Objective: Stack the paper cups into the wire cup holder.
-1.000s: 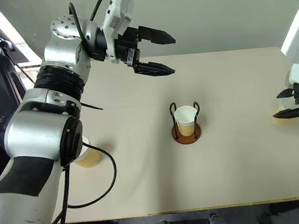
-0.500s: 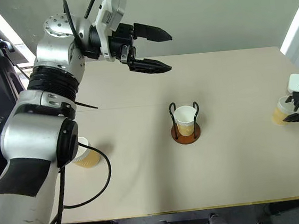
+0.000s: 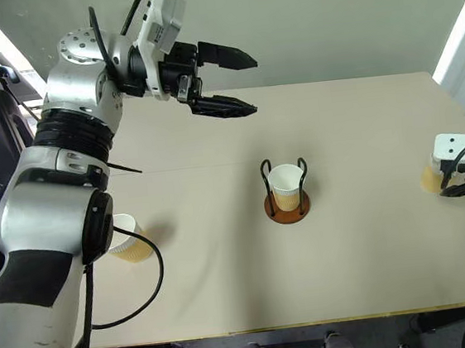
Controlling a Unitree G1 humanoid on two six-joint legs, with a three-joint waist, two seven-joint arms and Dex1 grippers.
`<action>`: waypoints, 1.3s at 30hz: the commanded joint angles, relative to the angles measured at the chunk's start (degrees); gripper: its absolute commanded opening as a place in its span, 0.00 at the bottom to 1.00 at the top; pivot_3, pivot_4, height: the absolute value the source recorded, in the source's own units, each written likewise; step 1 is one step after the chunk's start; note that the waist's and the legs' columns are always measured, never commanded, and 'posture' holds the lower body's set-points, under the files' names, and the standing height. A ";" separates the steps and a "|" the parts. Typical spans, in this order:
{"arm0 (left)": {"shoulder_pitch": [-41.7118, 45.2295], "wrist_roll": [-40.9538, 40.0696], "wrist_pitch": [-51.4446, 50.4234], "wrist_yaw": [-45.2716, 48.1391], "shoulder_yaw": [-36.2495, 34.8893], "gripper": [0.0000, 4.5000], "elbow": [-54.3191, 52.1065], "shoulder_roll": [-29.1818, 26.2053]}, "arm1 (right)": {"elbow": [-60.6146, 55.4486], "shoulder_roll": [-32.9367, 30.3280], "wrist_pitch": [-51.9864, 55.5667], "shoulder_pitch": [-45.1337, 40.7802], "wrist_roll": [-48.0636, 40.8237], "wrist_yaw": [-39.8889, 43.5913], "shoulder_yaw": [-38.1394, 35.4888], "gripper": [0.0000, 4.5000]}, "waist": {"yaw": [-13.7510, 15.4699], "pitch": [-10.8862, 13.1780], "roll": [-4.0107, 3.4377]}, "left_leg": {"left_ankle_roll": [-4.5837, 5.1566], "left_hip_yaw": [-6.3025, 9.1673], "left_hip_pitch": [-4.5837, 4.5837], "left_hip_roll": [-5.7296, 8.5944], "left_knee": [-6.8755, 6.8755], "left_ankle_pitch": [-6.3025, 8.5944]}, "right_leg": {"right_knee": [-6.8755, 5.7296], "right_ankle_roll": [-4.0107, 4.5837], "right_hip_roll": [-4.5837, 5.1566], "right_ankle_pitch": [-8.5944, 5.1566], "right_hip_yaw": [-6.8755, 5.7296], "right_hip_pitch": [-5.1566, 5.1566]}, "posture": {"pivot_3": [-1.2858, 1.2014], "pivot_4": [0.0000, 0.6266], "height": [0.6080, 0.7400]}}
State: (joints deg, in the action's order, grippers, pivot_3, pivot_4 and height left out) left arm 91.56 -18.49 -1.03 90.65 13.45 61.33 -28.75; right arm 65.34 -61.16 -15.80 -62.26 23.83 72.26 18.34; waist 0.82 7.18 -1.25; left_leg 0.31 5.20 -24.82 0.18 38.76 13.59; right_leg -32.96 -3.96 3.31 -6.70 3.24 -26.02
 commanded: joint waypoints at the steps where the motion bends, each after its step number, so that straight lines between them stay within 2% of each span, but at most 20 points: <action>1: -1.73 -1.48 -0.04 1.85 0.35 1.00 -2.35 -1.48 | 1.45 -0.37 -0.84 -2.08 1.66 -2.76 0.33 0.54 | 0.01 0.00 -0.02 | 0.00 0.02 0.01 -0.02 0.00 0.00 | 0.00 0.00 0.03 0.01 0.01 0.01 | 0.52 0.24 1.00; 5: -8.23 -6.85 -3.89 1.85 6.72 1.00 -8.72 -5.74 | 2.93 0.16 -1.11 -2.73 3.24 -5.33 0.96 0.20 | -0.13 -0.03 -0.07 | -0.03 -0.02 0.03 -0.08 -0.03 0.04 | 0.01 0.06 0.04 0.10 0.00 -0.04 | 0.52 0.24 1.00; 8: -13.23 -10.72 -2.74 1.85 12.77 1.00 -14.02 -10.22 | 3.52 0.37 -1.68 -3.12 3.97 -5.78 1.24 0.01 | -0.23 -0.03 -0.09 | -0.06 -0.05 0.11 -0.09 -0.05 0.08 | 0.00 0.11 -0.03 0.15 -0.05 -0.05 | 0.52 0.24 1.00; 11: -16.17 -12.88 -2.14 1.85 17.01 1.00 -16.61 -13.23 | 3.99 0.71 -1.91 -3.83 4.23 -5.96 1.21 0.01 | -0.28 -0.03 -0.09 | -0.08 -0.04 0.17 -0.14 -0.05 0.10 | -0.04 0.17 -0.04 0.20 -0.06 -0.04 | 0.52 0.24 1.00; 14: -17.65 -14.33 -1.97 1.85 18.27 1.00 -17.10 -13.92 | 3.53 0.91 -2.50 -4.56 4.20 -5.34 1.02 0.01 | -0.09 -0.03 -0.09 | -0.08 -0.01 0.16 -0.12 0.00 0.09 | -0.03 0.26 -0.03 0.27 -0.06 -0.03 | 0.52 0.24 1.00; 19: -17.35 -14.55 -1.52 1.85 19.06 1.00 -15.16 -13.95 | -1.95 1.50 -3.29 -6.34 1.49 2.17 -0.23 0.01 | -0.23 -0.03 -0.09 | -0.07 0.00 0.16 -0.08 0.10 0.09 | -0.03 0.33 -0.02 0.31 -0.03 0.01 | 0.52 0.24 1.00; 25: -16.43 -12.97 0.11 1.85 20.04 1.00 -11.86 -13.30 | -22.35 3.68 8.24 -7.07 -8.06 14.63 -4.56 0.01 | -0.51 -0.02 -0.10 | -0.09 0.00 0.13 -0.10 0.01 0.09 | 0.01 0.36 -0.10 0.28 -0.03 -0.05 | 0.52 0.24 1.00; 31: -15.28 -8.65 6.23 1.85 20.02 1.00 -5.04 -12.20 | -39.12 6.64 19.92 -8.92 -11.83 17.46 -5.33 0.01 | -0.56 -0.03 -0.11 | -0.22 0.05 0.09 -0.08 -0.10 0.10 | 0.03 0.57 -0.11 0.05 -0.06 -0.10 | 0.52 0.24 1.00; 39: -13.21 -1.87 10.45 1.85 15.85 1.00 4.83 -9.75 | -49.82 10.44 27.90 -9.70 -13.34 18.15 -3.78 0.01 | -0.34 -0.03 -0.10 | -0.29 0.15 -0.12 -0.04 -0.25 0.07 | 0.03 0.74 -0.10 -0.07 -0.13 -0.33 | 0.52 0.24 1.00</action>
State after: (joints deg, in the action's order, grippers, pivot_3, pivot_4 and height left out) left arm 76.21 -21.28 7.94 90.68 31.37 65.61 -38.73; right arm 18.27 -50.70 10.84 -69.75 11.40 90.15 14.80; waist 0.47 7.15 -1.35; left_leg 0.02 5.35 -24.94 0.14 38.50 13.65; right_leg -32.94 -3.21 3.21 -6.78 3.11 -26.35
